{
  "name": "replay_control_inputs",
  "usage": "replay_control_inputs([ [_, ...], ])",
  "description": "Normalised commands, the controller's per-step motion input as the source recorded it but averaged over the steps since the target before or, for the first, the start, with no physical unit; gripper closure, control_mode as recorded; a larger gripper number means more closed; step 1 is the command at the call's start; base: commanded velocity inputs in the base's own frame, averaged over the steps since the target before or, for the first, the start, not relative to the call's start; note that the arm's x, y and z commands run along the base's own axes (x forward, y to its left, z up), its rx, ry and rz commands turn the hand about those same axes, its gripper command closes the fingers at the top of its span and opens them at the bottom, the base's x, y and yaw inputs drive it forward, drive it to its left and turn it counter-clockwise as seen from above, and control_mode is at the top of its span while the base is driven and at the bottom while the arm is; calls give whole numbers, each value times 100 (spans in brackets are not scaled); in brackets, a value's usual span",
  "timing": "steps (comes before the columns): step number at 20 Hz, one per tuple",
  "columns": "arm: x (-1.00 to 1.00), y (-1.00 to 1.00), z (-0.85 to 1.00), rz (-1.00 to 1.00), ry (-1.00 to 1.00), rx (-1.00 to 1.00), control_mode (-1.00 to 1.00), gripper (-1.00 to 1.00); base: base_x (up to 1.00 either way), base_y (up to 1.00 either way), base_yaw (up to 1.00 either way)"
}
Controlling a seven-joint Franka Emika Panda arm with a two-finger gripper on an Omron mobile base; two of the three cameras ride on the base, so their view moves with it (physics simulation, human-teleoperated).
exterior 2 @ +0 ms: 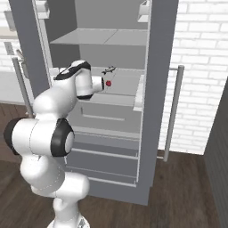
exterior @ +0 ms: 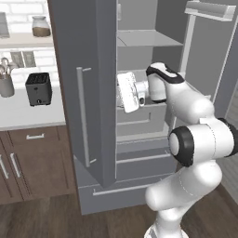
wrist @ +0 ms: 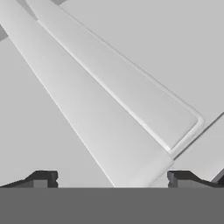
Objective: Take the strawberry from the fridge and place it on top of the pancake, located on the dining counter.
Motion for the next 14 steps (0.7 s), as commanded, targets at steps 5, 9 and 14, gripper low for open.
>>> replay_control_inputs([
  [5,-2,60,-11,3,0,0,-100,-100,0,0,0],
  [9,-13,63,-10,0,0,0,-100,-100,0,0,0],
  [14,-21,61,-5,0,0,0,-100,-100,0,0,0],
])
